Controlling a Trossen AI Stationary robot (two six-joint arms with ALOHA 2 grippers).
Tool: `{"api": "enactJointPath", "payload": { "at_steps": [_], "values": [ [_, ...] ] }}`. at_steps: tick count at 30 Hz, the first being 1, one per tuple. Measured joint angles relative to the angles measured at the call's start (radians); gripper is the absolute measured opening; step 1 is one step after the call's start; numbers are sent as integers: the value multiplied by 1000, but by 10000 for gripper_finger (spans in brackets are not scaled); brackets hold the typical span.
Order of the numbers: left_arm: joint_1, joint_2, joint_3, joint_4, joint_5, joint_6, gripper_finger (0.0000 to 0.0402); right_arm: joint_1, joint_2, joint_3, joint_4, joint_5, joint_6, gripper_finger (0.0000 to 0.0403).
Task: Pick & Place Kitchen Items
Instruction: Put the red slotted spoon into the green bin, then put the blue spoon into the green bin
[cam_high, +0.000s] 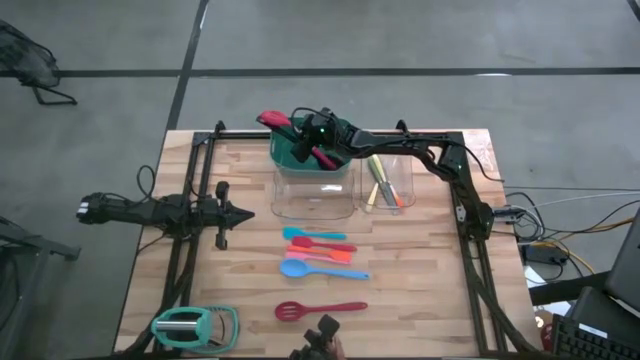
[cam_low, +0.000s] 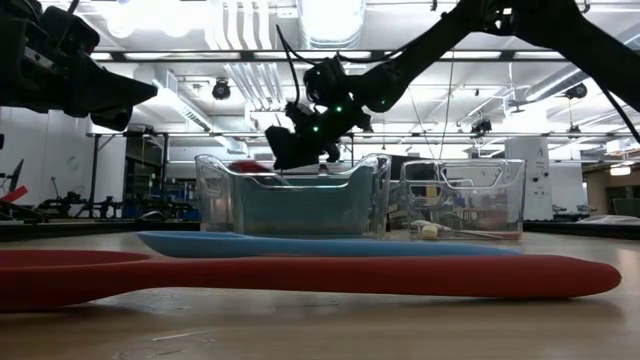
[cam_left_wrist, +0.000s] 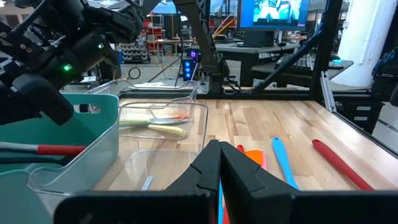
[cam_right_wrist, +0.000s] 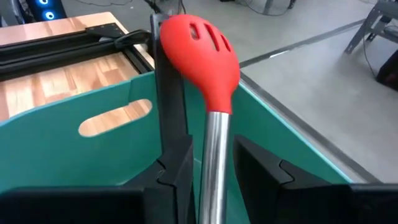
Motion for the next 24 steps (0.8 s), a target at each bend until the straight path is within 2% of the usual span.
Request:
{"api": "enactJointPath", "payload": {
  "at_steps": [7,14,24],
  "values": [
    [0,0,0,0,0,0,10,6,-10,0,-24,0,18,94],
    [0,0,0,0,0,0,10,49,-72,3,-84,-26,-6,77],
    [0,0,0,0,0,0,10,211,-155,3,-186,-26,-80,114]
  ]
}}
